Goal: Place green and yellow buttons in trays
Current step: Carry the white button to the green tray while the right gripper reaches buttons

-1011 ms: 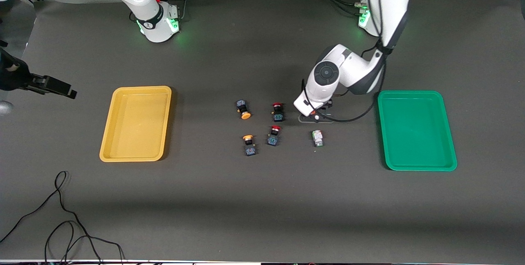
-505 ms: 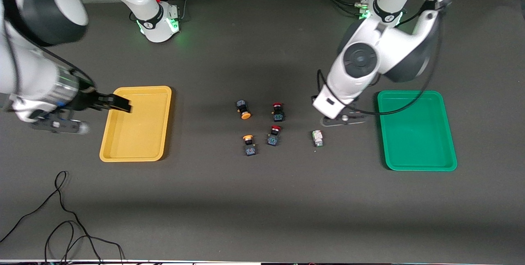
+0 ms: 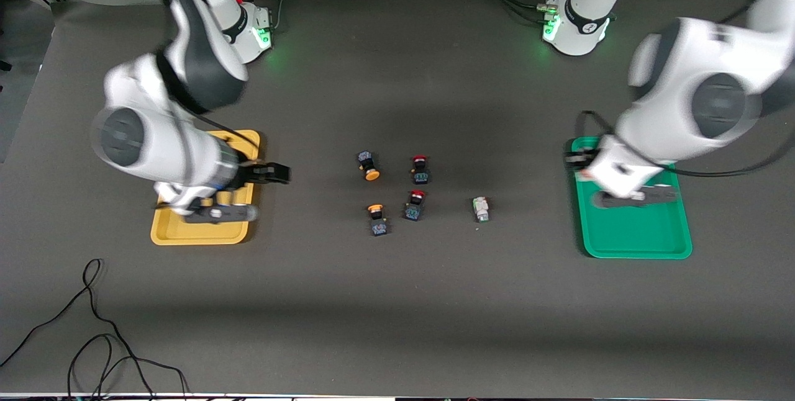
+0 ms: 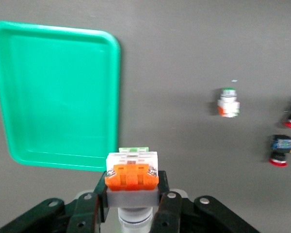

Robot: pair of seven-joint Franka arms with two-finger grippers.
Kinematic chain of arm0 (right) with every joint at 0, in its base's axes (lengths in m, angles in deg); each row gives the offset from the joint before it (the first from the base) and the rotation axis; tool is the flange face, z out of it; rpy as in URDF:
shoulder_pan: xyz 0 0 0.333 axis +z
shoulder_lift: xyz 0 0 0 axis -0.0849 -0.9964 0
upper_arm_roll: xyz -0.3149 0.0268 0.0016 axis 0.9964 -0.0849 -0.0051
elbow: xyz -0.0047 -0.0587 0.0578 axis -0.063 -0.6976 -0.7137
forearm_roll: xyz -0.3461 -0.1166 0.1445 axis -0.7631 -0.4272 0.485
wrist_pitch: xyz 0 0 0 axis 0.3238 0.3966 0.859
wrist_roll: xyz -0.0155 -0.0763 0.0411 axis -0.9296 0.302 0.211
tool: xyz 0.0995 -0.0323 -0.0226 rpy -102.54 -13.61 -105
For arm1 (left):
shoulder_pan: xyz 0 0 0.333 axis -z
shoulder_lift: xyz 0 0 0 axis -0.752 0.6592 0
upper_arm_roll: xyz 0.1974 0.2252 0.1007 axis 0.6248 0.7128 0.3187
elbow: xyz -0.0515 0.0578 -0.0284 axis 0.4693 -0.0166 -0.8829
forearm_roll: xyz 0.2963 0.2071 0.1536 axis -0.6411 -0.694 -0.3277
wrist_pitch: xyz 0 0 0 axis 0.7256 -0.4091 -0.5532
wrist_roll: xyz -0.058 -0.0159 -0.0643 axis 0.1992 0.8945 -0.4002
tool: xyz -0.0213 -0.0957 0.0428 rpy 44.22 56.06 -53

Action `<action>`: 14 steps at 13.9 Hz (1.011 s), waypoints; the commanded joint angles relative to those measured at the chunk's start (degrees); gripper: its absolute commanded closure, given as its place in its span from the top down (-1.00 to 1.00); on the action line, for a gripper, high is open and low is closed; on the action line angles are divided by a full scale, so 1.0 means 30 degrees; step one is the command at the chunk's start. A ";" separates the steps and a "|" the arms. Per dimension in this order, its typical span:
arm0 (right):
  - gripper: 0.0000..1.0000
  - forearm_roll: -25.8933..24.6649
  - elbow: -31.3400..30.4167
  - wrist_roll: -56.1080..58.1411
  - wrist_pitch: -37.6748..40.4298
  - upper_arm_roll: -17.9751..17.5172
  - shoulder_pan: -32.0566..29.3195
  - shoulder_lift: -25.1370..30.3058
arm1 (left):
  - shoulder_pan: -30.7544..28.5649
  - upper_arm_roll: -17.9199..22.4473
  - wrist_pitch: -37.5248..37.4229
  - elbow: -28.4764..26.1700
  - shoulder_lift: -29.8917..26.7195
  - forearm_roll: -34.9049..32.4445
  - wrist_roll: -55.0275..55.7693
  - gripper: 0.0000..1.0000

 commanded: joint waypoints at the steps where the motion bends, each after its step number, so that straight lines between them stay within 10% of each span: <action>1: 1.00 0.0499 -0.0689 -0.0262 -0.1330 0.0185 0.1262 -0.0992 | -0.2717 -0.0167 0.0005 -0.0383 -0.0265 0.0239 -0.3525 -0.56; 9: 0.97 0.2110 -0.2715 -0.0702 -0.5377 0.0243 0.4426 -0.3278 | -0.3927 -0.0138 1.0803 -0.8110 0.0845 -0.0962 -0.4824 -0.56; 14: 0.93 0.2081 -0.2686 -0.1171 -0.6549 0.0273 0.5104 -0.4859 | -0.3928 0.0095 1.5210 -0.9671 0.3336 -0.1778 -0.4708 -0.55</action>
